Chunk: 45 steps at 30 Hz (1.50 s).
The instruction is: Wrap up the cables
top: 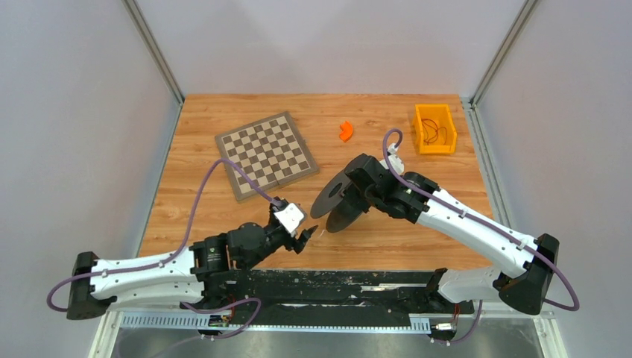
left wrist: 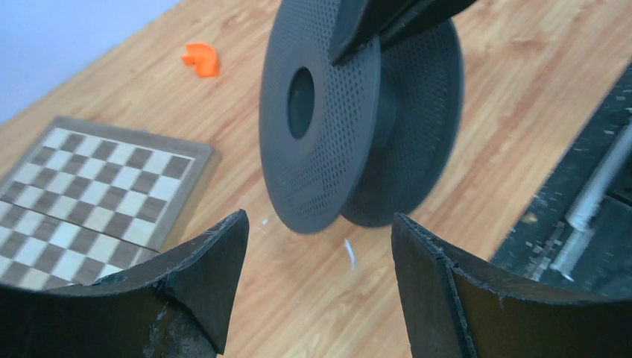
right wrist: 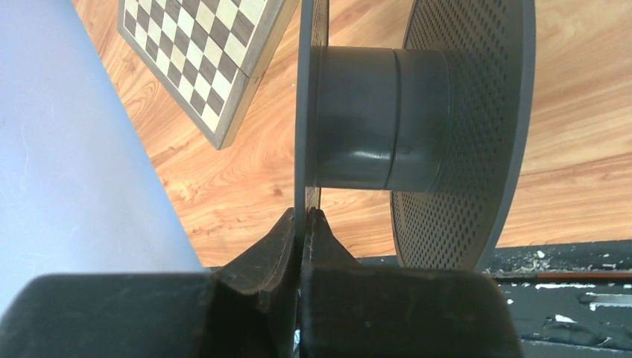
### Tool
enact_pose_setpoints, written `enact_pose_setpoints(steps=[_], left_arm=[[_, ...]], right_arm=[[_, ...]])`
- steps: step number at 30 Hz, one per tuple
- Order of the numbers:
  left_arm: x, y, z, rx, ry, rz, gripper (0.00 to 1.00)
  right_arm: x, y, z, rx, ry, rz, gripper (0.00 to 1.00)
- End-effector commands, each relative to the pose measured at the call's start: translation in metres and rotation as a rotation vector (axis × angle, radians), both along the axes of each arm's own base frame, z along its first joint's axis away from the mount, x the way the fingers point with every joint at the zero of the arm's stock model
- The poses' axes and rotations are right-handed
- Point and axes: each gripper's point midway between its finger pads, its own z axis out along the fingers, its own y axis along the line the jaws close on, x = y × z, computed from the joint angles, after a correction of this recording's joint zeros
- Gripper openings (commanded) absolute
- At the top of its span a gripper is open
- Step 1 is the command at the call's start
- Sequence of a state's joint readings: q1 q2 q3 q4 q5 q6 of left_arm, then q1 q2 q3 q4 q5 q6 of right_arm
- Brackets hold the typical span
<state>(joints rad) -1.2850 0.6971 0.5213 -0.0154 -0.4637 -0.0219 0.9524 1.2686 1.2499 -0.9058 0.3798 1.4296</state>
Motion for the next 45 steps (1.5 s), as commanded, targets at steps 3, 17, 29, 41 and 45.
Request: enact_pose_setpoints(steps=[3, 17, 29, 41, 45], left_arm=[[0.025, -0.015, 0.023, 0.000, -0.175, 0.144, 0.76], [0.022, -0.050, -0.011, 0.052, -0.129, 0.084, 0.55], [0.020, -0.067, -0.026, 0.040, -0.064, 0.077, 0.36], [0.026, -0.043, -0.013, -0.082, -0.007, 0.206, 0.00], [0.028, -0.034, 0.000, -0.109, 0.004, 0.225, 0.00]], right_arm=[[-0.002, 0.014, 0.024, 0.135, 0.009, -0.018, 0.00], [-0.008, 0.009, 0.015, 0.173, 0.030, -0.050, 0.00], [-0.001, 0.014, 0.014, 0.180, 0.003, -0.047, 0.00], [0.008, 0.008, 0.027, 0.138, -0.099, -0.019, 0.09], [0.009, -0.006, 0.033, 0.110, -0.157, -0.025, 0.27]])
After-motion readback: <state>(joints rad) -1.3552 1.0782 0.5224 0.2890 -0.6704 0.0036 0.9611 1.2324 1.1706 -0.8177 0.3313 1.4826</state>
